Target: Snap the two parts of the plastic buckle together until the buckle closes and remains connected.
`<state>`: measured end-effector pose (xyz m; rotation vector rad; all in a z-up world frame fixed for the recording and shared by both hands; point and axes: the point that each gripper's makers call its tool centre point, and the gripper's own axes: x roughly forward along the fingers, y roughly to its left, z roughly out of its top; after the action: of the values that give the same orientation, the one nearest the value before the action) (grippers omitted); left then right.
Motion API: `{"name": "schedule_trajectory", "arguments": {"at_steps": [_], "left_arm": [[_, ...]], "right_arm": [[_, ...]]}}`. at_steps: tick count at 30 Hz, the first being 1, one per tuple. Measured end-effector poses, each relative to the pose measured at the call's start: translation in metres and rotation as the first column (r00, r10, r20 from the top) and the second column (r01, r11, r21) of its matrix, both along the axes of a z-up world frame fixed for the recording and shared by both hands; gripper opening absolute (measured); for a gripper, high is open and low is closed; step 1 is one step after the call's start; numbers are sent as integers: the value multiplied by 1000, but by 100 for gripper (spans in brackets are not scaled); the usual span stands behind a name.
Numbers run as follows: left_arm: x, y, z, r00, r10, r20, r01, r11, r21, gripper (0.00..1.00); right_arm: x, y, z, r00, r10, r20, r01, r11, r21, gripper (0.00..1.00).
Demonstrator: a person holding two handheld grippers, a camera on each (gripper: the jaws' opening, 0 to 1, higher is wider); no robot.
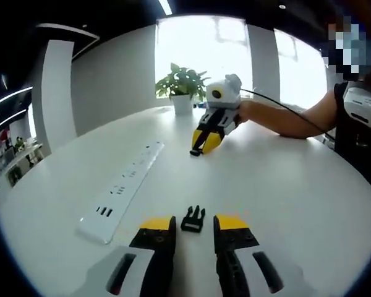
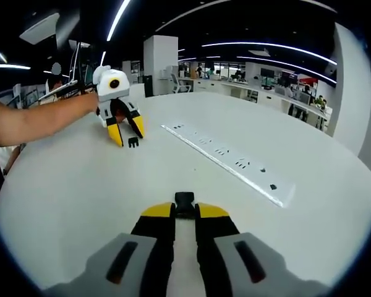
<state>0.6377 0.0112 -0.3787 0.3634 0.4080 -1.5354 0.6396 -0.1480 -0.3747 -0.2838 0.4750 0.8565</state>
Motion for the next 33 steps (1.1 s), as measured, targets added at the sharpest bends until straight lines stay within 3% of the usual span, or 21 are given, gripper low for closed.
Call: {"name": "schedule_trajectory", "arguments": {"at_steps": [16,20,33], "left_arm": [[0,-1,-1,998,18,-57,-18,1000,-8,18],[0,0,-1,998,18,-52,-19,1000,-3,12],[-3,-1,-2,999,19,-29,-19,1000,15,13]], "right_arm": [[-2,0,0,1000,-2,-1,2,1000,5,11],[-2,0,0,1000,-1,-1,1,1000,5,11],[-1,1,0,1000,2,-1,-2,1000,7,11]]}}
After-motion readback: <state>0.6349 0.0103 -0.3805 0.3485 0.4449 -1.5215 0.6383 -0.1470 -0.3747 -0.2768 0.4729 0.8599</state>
